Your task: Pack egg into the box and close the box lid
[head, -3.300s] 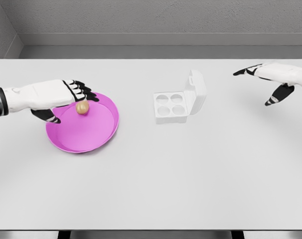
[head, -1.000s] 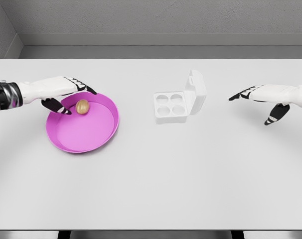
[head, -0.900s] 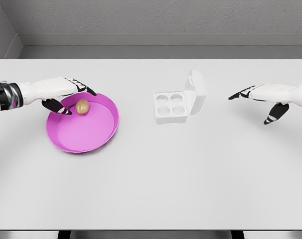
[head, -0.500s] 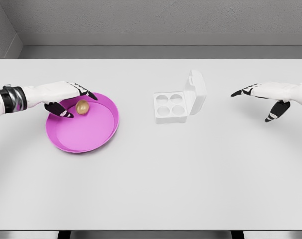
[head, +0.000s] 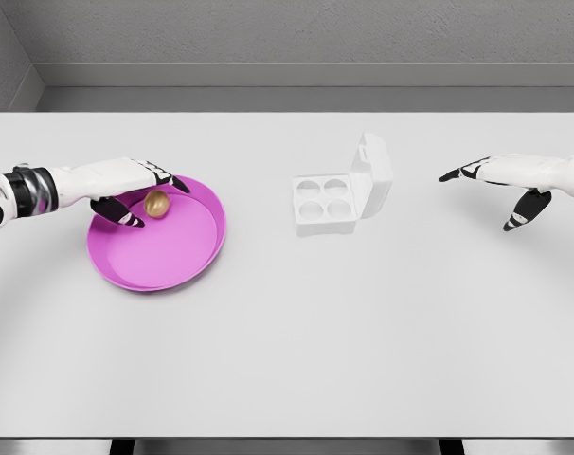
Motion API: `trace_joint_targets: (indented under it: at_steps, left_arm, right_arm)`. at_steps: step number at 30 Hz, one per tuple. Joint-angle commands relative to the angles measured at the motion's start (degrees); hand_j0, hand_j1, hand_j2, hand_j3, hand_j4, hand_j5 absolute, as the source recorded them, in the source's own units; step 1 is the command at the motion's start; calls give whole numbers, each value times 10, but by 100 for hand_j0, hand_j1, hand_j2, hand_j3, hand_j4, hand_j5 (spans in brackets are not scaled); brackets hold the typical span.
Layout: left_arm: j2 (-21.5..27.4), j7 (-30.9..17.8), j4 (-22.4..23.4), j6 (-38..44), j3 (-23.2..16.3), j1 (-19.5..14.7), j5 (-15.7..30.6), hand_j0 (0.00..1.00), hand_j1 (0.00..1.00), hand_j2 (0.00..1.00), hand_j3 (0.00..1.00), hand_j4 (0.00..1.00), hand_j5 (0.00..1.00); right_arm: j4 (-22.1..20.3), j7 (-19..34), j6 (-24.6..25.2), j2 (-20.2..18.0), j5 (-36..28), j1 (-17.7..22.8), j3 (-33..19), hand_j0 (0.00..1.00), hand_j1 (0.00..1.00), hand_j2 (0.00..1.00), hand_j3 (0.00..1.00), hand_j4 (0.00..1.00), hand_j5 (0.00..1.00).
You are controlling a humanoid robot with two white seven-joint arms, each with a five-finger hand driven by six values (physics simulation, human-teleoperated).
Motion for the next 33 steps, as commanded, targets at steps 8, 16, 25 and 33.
trace_joint_targets:
  at_steps: [8,16,25,33]
  left_arm:
    - [-4,0,9,1,1,0,2,85,85,85,85,85,85]
    - [-4,0,9,1,1,0,-10,77,77,77,77,77,77]
    - [-4,0,9,1,-1,4,-10,63,63,63,63,63,63]
    - [-4,0,9,1,-2,5,-15,43,43,43,43,43,43]
  right_arm:
    - [-1,0,1,-1,-2,0,0,100,100,100,100,100,100]
    - [-1,0,1,0,-2,0,0,100,100,100,100,100,100]
    - [-1,0,1,-1,-2,0,0,100,100,100,100,100,100]
    - [-1,0,1,-1,-2,0,0,100,100,100,100,100,100]
